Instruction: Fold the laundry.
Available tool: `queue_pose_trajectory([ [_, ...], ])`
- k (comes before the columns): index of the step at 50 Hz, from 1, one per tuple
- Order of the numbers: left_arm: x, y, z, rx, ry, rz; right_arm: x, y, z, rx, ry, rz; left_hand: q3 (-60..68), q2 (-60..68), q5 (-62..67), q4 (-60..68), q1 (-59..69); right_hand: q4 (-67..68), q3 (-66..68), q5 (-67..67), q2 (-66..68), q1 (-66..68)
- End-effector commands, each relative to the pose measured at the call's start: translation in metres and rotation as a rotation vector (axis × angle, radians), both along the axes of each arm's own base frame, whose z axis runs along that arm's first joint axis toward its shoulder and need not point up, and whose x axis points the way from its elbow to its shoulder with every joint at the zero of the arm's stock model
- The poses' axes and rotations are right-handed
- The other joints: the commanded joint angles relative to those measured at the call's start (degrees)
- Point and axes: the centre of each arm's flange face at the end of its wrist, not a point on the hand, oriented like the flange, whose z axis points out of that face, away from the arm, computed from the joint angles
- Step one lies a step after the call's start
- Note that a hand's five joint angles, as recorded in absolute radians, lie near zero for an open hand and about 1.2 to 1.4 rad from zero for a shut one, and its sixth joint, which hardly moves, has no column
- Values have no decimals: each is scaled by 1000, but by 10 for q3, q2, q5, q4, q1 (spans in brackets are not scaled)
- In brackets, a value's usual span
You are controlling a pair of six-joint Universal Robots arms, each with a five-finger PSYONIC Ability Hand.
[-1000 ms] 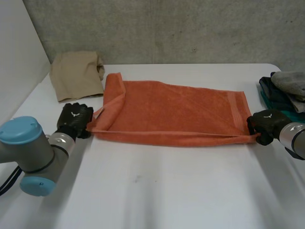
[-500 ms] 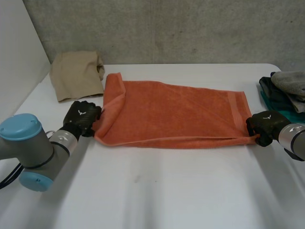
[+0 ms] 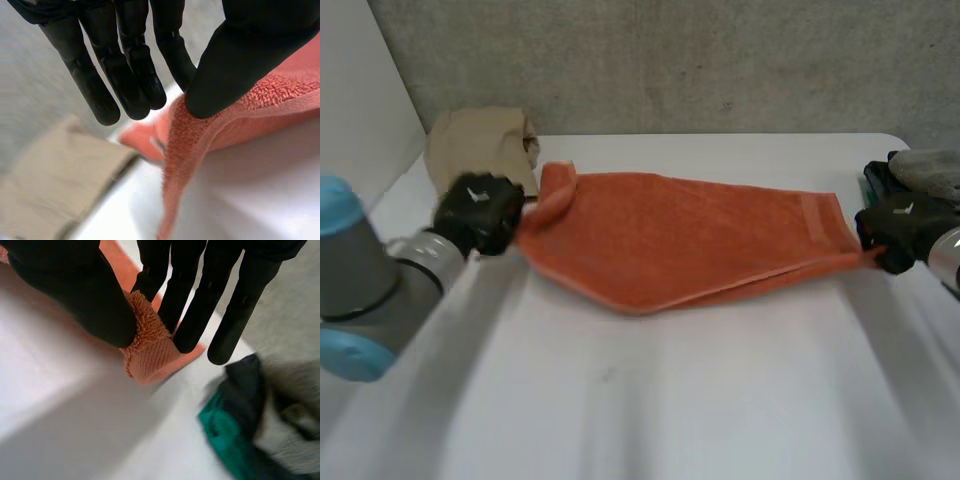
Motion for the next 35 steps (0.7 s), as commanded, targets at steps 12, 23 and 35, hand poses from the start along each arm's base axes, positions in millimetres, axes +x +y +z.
queue_pose_trajectory([
  [12,44,68,50,57,0,104,-2,37,58,0,55,16,119,115,127,113,143,113,115,124,127,164],
  [23,29,18,-15,211,-128,81,6,16,15,132,230,63,119,115,127,113,143,113,115,124,127,164],
  [35,-21,-95,106,-519,48,159,55,-87,114,-529,-159,-85,119,115,127,113,143,113,115,124,127,164],
])
